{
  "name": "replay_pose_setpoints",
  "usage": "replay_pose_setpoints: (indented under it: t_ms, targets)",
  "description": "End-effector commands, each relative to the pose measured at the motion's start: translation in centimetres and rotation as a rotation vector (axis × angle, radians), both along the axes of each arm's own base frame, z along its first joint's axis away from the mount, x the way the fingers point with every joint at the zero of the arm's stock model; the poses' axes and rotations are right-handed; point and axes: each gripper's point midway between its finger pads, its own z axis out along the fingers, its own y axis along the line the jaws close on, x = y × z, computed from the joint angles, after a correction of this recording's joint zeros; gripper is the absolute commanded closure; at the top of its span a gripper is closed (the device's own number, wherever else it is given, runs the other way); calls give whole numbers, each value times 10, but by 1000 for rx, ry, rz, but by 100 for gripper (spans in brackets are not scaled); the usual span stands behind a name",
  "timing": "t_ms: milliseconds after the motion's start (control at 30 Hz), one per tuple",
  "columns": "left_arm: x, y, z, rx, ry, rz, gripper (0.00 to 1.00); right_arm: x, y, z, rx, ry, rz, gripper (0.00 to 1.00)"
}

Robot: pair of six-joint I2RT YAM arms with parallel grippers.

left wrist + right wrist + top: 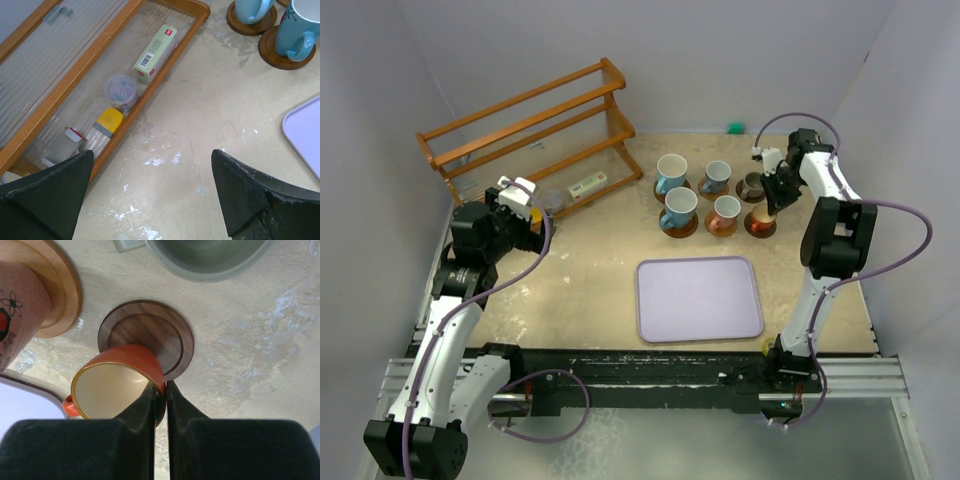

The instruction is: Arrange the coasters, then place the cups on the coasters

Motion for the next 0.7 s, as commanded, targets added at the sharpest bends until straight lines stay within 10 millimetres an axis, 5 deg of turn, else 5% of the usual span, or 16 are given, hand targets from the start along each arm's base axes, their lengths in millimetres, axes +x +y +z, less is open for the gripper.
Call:
replay_pose_setpoints:
  t_ms: [0, 667]
  targets:
    - [4, -1, 22, -19, -70, -8, 2, 13, 2, 16, 26, -50, 12, 100]
    - [4, -3, 24, -27, -67, -16, 2, 10, -1, -3, 40, -8, 30, 100]
